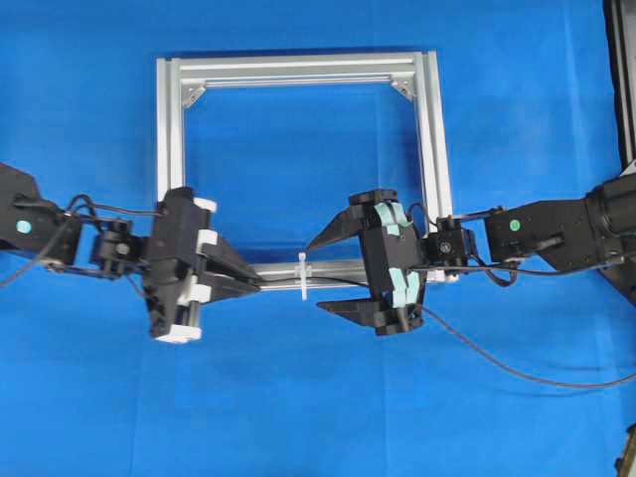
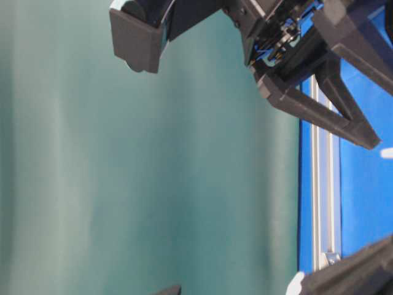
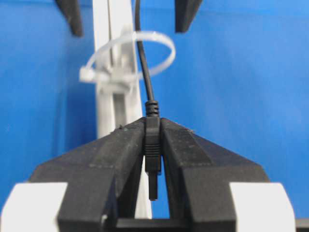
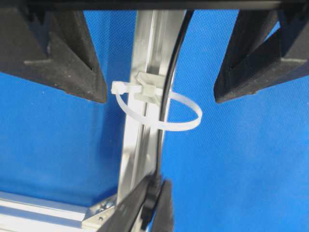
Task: Insert the wire through the string loop located in the center.
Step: 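Pull the cable leftward through the loop with the left gripper, then release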
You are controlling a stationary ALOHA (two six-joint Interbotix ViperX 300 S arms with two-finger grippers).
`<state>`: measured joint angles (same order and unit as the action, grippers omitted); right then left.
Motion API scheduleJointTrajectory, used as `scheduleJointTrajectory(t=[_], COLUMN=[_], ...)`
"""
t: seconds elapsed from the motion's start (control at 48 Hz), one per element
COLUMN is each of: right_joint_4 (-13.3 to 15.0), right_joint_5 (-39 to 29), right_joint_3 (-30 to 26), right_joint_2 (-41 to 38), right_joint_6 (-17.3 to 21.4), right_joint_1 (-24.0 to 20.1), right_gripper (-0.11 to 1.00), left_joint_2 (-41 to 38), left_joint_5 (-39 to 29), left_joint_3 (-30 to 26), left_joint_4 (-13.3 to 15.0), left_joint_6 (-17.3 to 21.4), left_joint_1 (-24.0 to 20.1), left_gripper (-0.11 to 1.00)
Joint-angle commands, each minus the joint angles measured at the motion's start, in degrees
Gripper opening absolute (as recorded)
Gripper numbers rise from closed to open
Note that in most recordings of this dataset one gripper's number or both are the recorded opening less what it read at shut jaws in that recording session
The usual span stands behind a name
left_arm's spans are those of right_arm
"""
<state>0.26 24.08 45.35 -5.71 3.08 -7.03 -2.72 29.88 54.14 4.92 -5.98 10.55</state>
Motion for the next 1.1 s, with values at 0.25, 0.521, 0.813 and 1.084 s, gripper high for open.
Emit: scheduleJointTrajectory(t=[0.25, 0.521, 0.813, 1.084], right_joint_4=[0.09, 0.09, 0.09, 0.09], right_joint_5=[0.35, 0.62, 0.62, 0.62], right_joint_3=[-0.53, -0.53, -0.53, -0.53], right_joint_2=[0.62, 0.62, 0.62, 0.62], right_joint_6=[0.00, -0.18, -0.26, -0.26], right_joint_1=[-0.35, -0.35, -0.35, -0.44], right_gripper=[0.89, 0.89, 0.89, 0.89], left_joint_2=[11.34, 17.23, 15.03, 15.56], left_joint_5=[0.18, 0.18, -3.08, -3.78], left_joint_3=[11.25, 16.08, 13.89, 14.77], left_joint_4=[-0.18, -0.18, -0.26, -0.35], left_joint_6=[-2.02, -3.43, -2.64, -2.55], left_joint_1=[0.35, 3.60, 3.87, 3.87], left_gripper=[0.09, 0.09, 0.09, 0.09])
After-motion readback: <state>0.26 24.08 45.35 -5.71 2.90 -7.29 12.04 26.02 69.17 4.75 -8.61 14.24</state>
